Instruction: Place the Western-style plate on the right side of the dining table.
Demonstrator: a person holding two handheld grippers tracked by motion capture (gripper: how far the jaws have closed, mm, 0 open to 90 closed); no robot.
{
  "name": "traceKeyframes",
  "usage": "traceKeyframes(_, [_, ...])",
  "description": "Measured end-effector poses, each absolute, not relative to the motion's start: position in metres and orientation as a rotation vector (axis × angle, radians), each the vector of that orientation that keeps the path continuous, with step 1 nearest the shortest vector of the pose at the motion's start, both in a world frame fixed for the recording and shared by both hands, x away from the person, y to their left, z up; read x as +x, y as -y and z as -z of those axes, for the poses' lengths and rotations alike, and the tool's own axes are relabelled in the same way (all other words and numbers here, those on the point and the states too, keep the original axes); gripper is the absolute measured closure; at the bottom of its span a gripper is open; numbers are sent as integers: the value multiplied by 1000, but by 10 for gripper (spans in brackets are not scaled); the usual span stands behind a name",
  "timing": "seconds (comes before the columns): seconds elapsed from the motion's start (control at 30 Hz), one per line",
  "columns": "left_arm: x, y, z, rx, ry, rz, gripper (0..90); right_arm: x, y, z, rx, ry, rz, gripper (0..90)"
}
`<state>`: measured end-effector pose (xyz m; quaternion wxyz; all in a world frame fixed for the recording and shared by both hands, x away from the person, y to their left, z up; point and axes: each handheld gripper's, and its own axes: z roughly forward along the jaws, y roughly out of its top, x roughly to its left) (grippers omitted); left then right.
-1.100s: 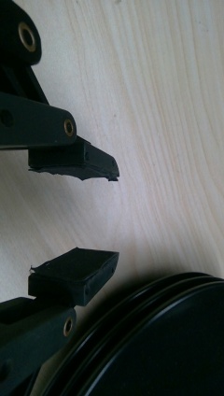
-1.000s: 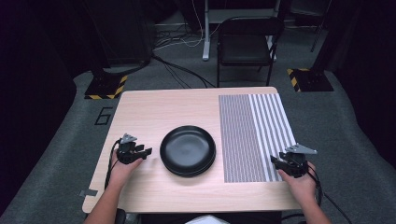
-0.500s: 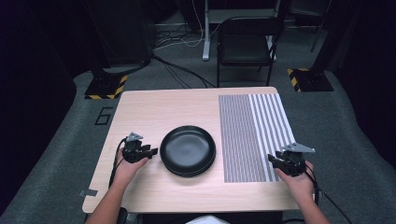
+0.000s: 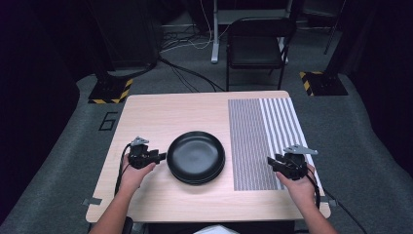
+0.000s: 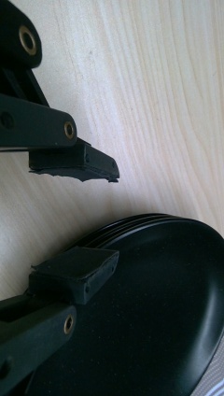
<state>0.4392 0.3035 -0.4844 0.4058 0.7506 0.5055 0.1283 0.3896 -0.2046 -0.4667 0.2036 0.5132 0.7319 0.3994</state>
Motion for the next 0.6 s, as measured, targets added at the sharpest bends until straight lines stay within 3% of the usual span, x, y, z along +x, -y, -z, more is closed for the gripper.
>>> traceKeyframes(0.6, [439,-284,453,1909,-1220,-387,539,402,175,455,1420,-2080,-1191,599])
